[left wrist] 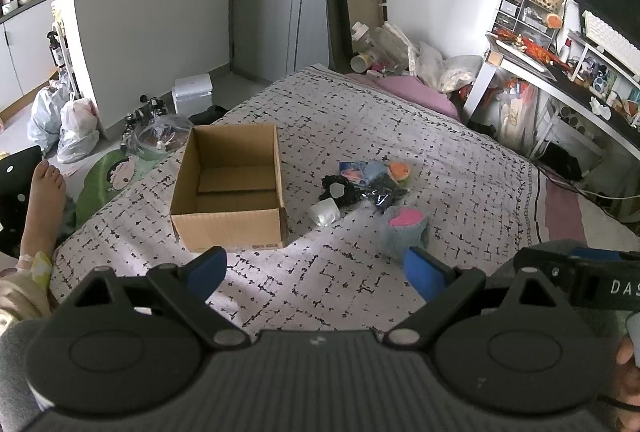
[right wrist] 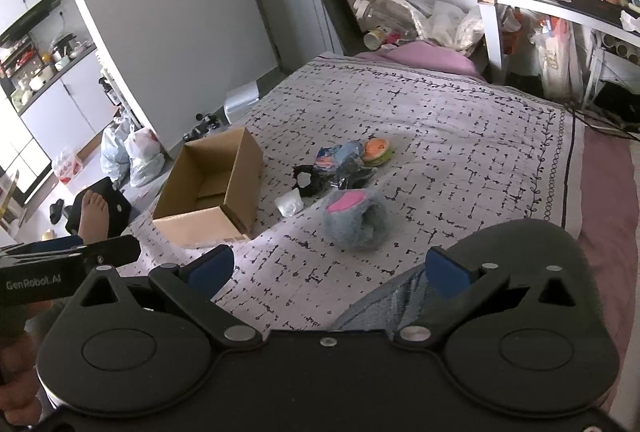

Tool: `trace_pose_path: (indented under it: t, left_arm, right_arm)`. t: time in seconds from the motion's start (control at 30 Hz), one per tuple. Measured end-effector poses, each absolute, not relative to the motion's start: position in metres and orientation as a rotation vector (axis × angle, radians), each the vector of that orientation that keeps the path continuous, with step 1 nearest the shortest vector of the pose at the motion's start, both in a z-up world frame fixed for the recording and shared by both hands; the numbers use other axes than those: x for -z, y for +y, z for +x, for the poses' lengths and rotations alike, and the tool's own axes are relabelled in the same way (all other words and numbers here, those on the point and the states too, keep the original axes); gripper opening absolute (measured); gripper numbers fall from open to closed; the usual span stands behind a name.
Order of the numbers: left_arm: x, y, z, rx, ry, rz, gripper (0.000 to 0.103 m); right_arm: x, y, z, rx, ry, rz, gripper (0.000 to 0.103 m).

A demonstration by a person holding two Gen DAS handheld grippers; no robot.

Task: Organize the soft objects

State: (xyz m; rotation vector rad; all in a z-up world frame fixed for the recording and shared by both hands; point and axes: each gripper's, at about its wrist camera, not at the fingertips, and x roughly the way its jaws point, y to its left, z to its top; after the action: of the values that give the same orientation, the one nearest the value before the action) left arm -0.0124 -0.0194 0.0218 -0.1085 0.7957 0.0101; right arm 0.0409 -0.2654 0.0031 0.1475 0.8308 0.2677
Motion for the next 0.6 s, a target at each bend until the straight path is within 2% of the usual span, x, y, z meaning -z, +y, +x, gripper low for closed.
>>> trace_pose_path:
  t: [0.6]
  left_arm:
    - [-0.0179, -0.0191, -0.0135, -0.011, 0.799, -0.122, 0.095]
  right_arm:
    - [-0.0086, -0.2683, 0.044, -0.261, 0.824, 0.149, 0.103]
